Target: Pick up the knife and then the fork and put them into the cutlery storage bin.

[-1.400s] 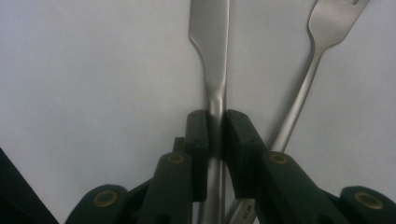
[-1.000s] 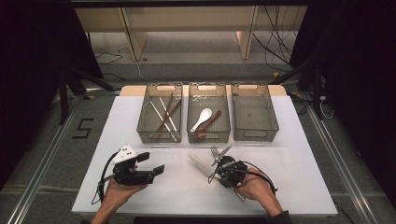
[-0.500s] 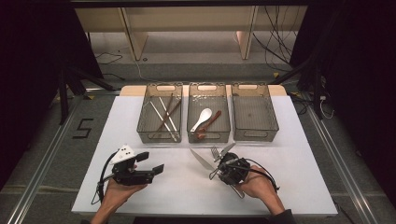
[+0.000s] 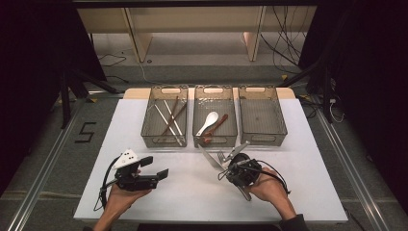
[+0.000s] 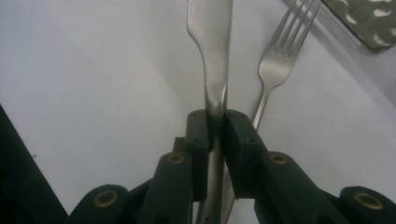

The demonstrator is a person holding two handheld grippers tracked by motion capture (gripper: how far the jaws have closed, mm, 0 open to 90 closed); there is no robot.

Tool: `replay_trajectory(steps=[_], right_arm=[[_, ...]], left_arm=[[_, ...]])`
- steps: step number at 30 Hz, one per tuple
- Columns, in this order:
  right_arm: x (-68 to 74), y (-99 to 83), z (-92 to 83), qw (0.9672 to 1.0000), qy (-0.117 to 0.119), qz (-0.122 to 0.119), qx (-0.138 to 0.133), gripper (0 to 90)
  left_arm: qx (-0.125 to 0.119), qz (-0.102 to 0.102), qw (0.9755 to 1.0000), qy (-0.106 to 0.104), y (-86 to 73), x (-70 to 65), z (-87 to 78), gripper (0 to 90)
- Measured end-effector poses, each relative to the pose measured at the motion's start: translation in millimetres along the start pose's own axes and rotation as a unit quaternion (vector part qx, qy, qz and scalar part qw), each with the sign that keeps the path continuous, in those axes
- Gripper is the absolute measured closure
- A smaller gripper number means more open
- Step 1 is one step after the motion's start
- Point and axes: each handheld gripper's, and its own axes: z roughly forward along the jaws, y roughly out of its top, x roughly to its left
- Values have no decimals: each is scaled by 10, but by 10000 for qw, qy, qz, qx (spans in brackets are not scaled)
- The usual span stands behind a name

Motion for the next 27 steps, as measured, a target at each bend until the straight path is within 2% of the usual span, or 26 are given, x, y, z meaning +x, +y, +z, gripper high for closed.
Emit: replay_trajectory(steps=[11, 18, 22, 27], right_arm=[[-113, 49, -165, 9993, -38, 180, -315, 807], [-285, 111, -300, 9973, -163, 349, -626, 806], [-398, 162, -366, 9959, -237, 458, -749, 807], [-538, 208, -439, 9927, -251, 674, -968, 807]], left_arm=[[-57, -9, 10000, 12, 2, 7, -8, 182], [-112, -72, 9999, 22, -1, 17, -18, 181], [-107, -43, 9999, 31, 1, 25, -27, 182], [-110, -69, 9999, 24, -1, 32, -37, 182]])
